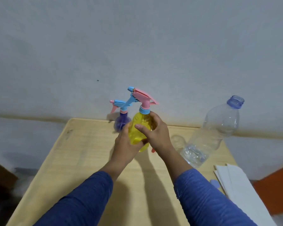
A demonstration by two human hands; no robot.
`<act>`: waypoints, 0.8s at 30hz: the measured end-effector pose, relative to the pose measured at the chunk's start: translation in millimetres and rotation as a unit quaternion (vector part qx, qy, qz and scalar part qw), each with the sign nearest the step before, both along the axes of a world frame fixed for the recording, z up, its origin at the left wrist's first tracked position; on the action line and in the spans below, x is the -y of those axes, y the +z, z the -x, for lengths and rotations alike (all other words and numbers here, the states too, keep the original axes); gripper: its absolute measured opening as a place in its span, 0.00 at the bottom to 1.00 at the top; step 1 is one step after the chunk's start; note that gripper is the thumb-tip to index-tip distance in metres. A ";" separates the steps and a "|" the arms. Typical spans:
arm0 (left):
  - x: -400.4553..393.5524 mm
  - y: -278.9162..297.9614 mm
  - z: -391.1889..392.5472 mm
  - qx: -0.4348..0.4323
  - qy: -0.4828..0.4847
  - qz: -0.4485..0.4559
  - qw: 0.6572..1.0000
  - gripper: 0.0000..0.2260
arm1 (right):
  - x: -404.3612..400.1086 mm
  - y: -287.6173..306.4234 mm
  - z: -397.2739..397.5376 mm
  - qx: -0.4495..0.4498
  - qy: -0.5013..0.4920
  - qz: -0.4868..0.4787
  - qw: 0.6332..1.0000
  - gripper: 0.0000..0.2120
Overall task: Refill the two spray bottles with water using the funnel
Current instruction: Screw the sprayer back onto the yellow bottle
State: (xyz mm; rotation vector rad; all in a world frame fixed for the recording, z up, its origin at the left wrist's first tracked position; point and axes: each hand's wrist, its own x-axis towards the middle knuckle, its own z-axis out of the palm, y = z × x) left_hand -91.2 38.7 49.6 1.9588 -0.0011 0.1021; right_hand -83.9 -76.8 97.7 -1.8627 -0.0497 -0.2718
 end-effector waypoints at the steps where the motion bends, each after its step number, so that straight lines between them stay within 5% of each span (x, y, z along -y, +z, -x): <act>1: 0.7 0.2 -6.2 -0.004 -0.013 0.001 1.000 0.36 | 3.5 0.5 -6.6 0.001 -0.001 0.001 1.000 0.26; 24: 51.4 -95.5 -129.2 -0.016 0.026 0.033 0.999 0.43 | 51.7 -80.0 -130.0 -0.063 -0.002 -0.051 0.997 0.28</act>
